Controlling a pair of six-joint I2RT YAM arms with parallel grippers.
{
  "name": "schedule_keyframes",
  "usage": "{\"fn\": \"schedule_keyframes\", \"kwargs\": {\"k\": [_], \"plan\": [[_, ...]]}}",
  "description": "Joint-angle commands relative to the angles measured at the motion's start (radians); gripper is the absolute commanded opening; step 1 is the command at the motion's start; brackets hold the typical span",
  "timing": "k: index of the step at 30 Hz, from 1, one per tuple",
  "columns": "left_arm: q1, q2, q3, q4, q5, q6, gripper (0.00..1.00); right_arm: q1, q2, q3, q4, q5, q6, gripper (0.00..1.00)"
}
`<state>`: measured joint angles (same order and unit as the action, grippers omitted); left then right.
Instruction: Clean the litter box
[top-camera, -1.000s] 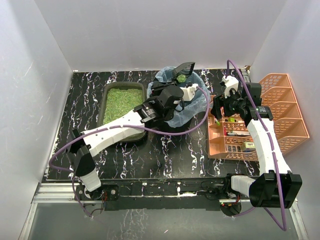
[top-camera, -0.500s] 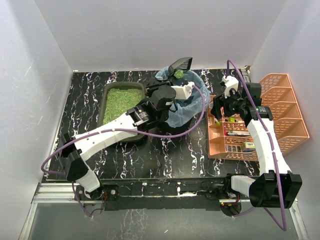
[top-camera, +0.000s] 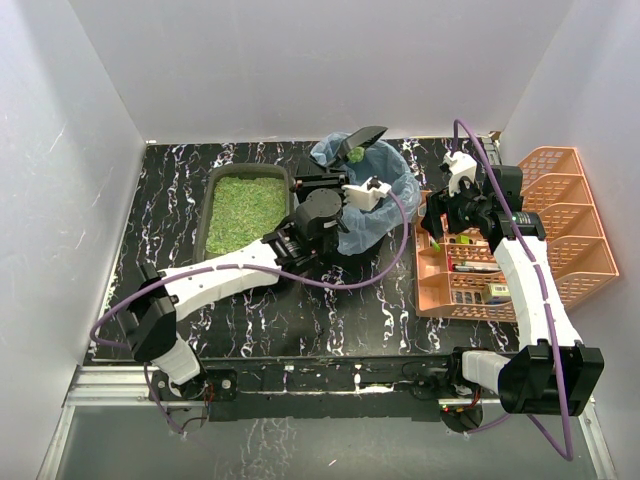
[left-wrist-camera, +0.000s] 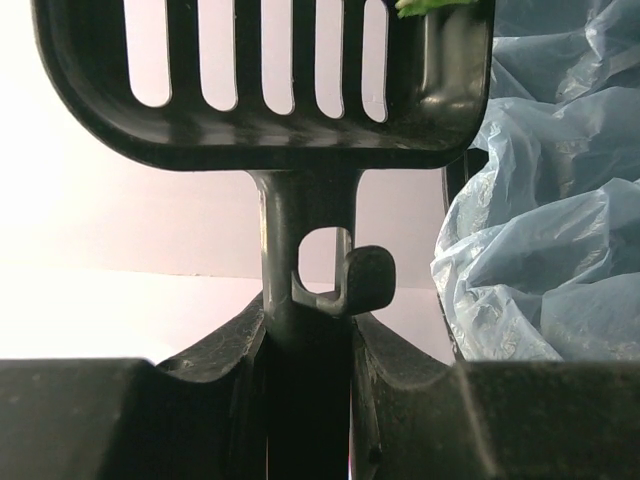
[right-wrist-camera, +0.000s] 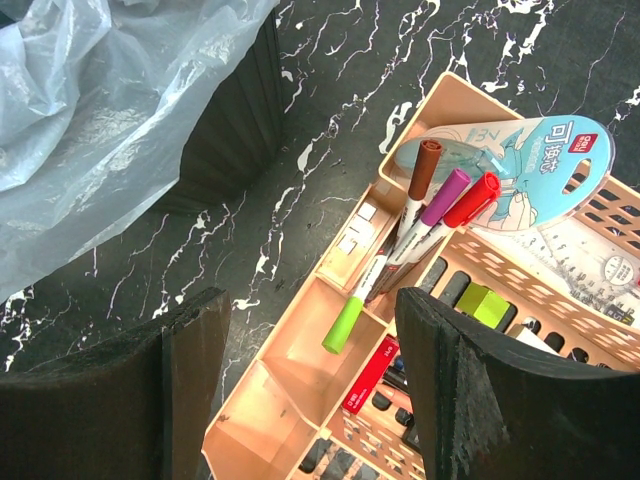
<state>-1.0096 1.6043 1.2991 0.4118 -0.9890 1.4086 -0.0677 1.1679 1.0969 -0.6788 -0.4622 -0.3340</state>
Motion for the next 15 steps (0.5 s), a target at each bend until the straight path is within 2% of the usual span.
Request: {"fn": "schedule_keyframes", "kwargs": {"k": [1,5,9,12,15], "plan": [[-0.001,-0.055,-0.043,0.201,-0.02,0.149,0.0,-0.004,-0.008,0.026,0.044,-0.016,0.002,0.73],[-0.002,-0.051,-0.116,0.395,-0.004,0.287,0.0,-0.004,-0.008,0.019,0.047,-0.017,0.001,0.73],[-0.002,-0.046,-0.164,0.477,0.008,0.354,0.0,-0.004,-0.015,0.011,0.05,-0.012,0.001,0.73],[-0.001,-0.047,-0.131,0.428,-0.012,0.304,0.0,-0.004,-0.017,0.006,0.052,-0.014,0.002,0.73],[-0.001,-0.068,-0.037,0.196,-0.038,0.116,0.0,-0.004,-0.02,0.004,0.051,-0.01,0.0,0.73]]}}
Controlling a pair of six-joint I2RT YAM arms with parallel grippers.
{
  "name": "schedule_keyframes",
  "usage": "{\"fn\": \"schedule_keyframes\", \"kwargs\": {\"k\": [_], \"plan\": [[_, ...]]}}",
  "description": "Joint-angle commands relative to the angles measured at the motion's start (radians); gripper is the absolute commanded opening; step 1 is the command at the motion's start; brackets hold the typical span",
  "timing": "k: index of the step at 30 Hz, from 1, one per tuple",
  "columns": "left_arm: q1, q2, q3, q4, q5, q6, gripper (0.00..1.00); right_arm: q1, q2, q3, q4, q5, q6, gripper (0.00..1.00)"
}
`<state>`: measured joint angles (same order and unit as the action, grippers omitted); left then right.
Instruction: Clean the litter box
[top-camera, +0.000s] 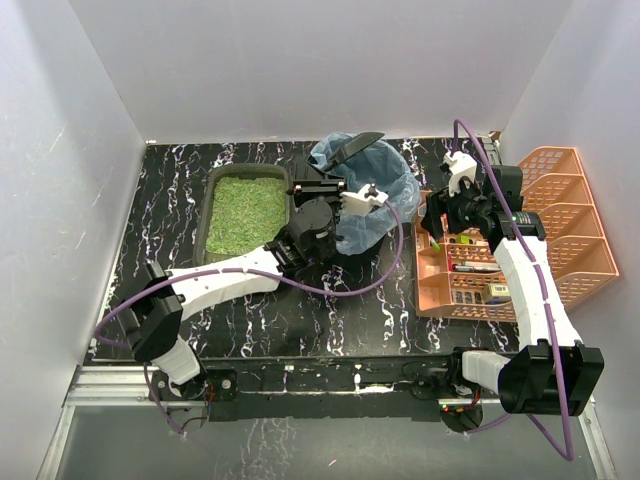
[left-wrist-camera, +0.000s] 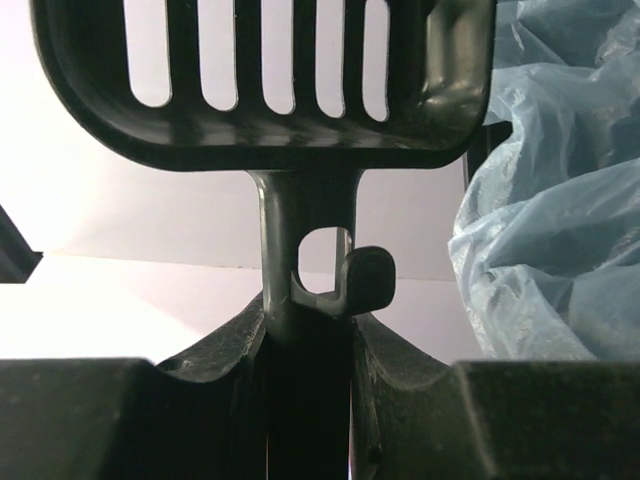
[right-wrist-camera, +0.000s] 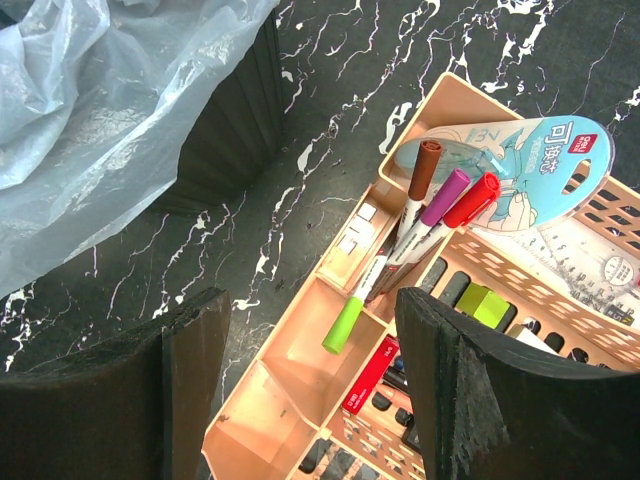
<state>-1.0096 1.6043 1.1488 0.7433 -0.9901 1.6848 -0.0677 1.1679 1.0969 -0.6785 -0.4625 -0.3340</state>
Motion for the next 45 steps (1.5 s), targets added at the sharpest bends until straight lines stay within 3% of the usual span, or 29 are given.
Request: {"fn": "schedule_keyframes", "kwargs": {"k": [1,4,9,17,25,36,45], "plan": [[-0.001,-0.074,0.15,-0.234,-0.039,-0.242,0.0,-0.004,-0.02,0.004,0.051,-0.008,0.0,0.73],[0.006,-0.085,0.263,-0.557,-0.02,-0.524,0.0,-0.004,-0.019,0.007,0.051,-0.01,0.0,0.73],[0.042,-0.107,0.388,-0.921,0.081,-0.839,0.0,-0.004,-0.014,0.016,0.049,0.001,-0.007,0.73],[0.242,-0.183,0.547,-1.367,0.453,-1.314,0.0,-0.003,0.013,0.076,0.043,0.027,-0.025,0.73],[0.536,-0.263,0.442,-1.56,0.84,-1.582,0.0,-0.004,0.055,0.109,0.04,0.004,-0.019,0.73],[0.835,-0.257,0.225,-1.628,1.272,-1.679,0.0,-0.004,0.053,0.082,0.046,-0.018,-0.011,0.73],[0.993,-0.177,0.118,-1.644,1.545,-1.754,0.0,-0.004,0.035,0.05,0.053,-0.012,-0.016,0.73]]}}
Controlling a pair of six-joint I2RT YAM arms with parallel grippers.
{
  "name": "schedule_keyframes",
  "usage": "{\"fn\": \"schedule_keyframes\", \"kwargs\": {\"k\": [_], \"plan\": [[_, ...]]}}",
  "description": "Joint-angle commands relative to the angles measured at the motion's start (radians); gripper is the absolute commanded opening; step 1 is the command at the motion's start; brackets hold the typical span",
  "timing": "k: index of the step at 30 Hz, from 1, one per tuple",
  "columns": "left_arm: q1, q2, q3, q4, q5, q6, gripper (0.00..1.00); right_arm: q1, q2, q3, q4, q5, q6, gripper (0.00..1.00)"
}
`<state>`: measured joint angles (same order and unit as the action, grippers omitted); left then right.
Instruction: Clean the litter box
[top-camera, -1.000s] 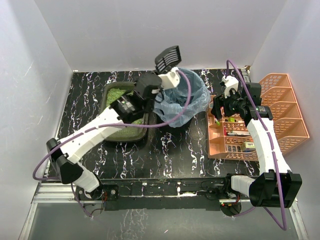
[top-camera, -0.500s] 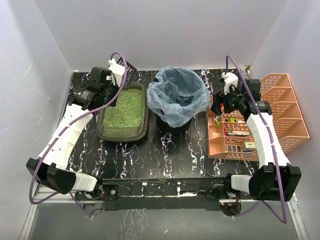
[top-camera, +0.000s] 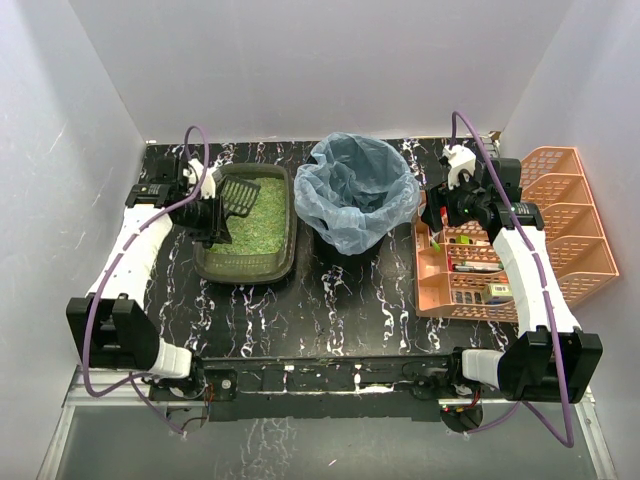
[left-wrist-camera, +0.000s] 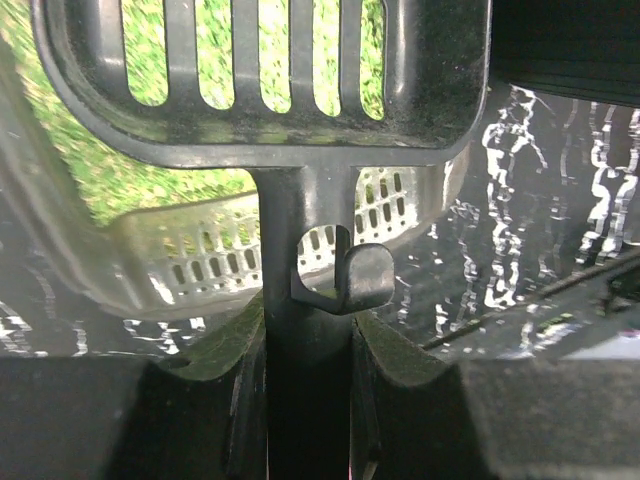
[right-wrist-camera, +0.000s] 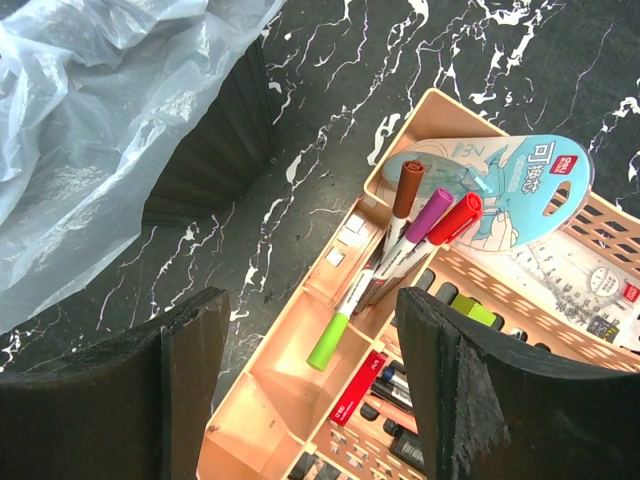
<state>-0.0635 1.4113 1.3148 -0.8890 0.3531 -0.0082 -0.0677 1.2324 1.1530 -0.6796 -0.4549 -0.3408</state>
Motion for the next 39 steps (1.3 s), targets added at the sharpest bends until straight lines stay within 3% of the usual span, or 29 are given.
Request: {"fn": "schedule_keyframes", "kwargs": {"k": [1,10,18,39], "plan": [[0.055,0.02,-0.059,-0.004,0.231,-0.077,0.0,-0.004,-0.028,-0.009,0.055,-0.025,-0.006,0.73],[0.107,0.078,-0.109,0.042,0.344,-0.279,0.0,-0.004,-0.022,-0.014,0.059,-0.022,0.007,0.73],[0.147,0.234,-0.109,0.084,0.465,-0.48,0.0,-0.004,-0.028,-0.024,0.056,-0.004,0.008,0.73],[0.203,0.478,0.065,0.065,0.426,-0.518,0.0,-0.004,-0.023,-0.053,0.08,-0.006,0.006,0.73]]}}
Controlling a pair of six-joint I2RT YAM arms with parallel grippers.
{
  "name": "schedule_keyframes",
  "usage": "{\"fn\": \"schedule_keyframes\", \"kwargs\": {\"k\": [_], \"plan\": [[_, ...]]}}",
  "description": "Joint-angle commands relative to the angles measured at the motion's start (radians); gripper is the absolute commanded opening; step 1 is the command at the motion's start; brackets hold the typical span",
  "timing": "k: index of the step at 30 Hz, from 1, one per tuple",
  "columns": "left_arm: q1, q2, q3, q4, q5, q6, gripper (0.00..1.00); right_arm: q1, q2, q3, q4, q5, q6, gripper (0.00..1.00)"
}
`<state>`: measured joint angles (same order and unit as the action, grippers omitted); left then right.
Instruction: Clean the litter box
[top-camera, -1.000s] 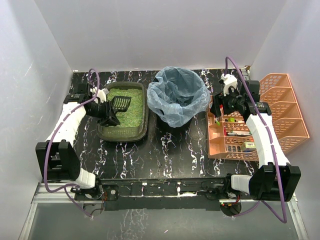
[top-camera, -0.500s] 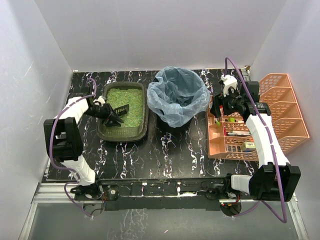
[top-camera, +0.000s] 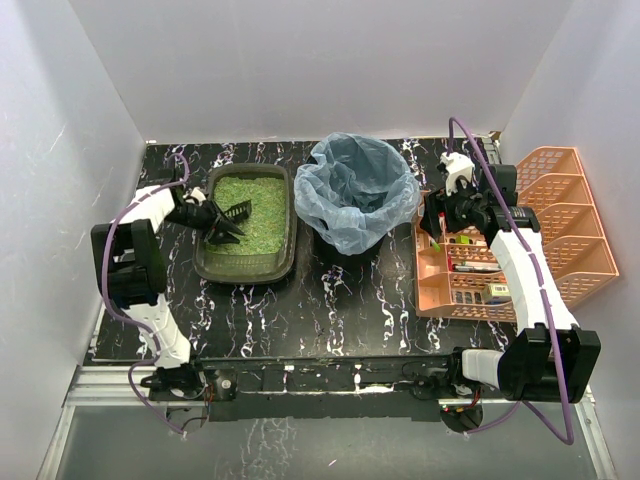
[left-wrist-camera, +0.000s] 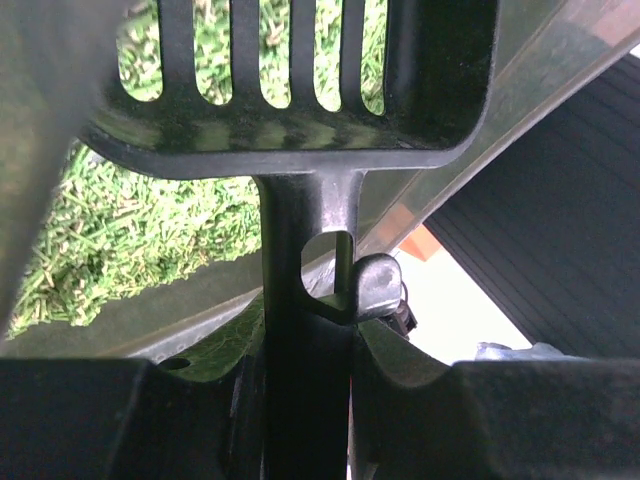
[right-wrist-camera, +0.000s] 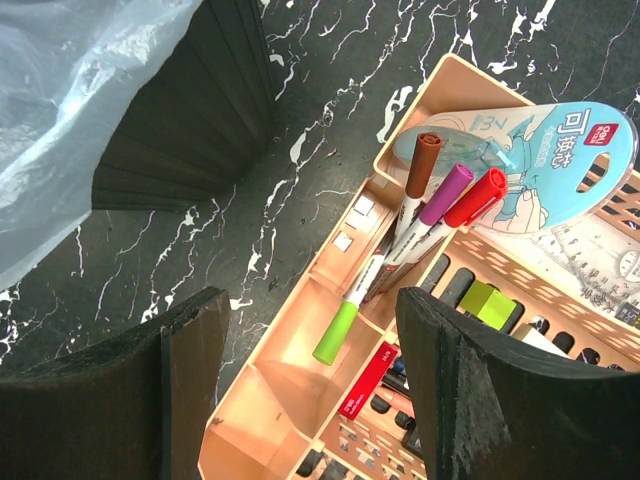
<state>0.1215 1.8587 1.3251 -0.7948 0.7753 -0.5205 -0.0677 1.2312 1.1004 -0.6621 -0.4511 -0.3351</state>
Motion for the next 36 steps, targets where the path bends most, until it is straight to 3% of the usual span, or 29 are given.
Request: {"fn": "schedule_keyframes", "kwargs": {"k": [1,16,25,36], "plan": [[0.024,0.046,0.063,-0.029,0.002,-0.006,0.0,-0.004,-0.023,-0.001,0.062,-0.008,-0.001,0.73],[0.027,0.189,0.245,-0.058,-0.059,0.072,0.0,-0.003,-0.015,0.001,0.065,-0.013,-0.004,0.73],[-0.028,0.252,0.354,-0.072,-0.142,0.192,0.0,-0.004,-0.02,0.0,0.062,-0.014,-0.004,0.73],[-0.091,0.213,0.314,0.018,-0.228,0.378,0.0,-0.004,-0.034,-0.02,0.068,-0.007,-0.009,0.73]]}}
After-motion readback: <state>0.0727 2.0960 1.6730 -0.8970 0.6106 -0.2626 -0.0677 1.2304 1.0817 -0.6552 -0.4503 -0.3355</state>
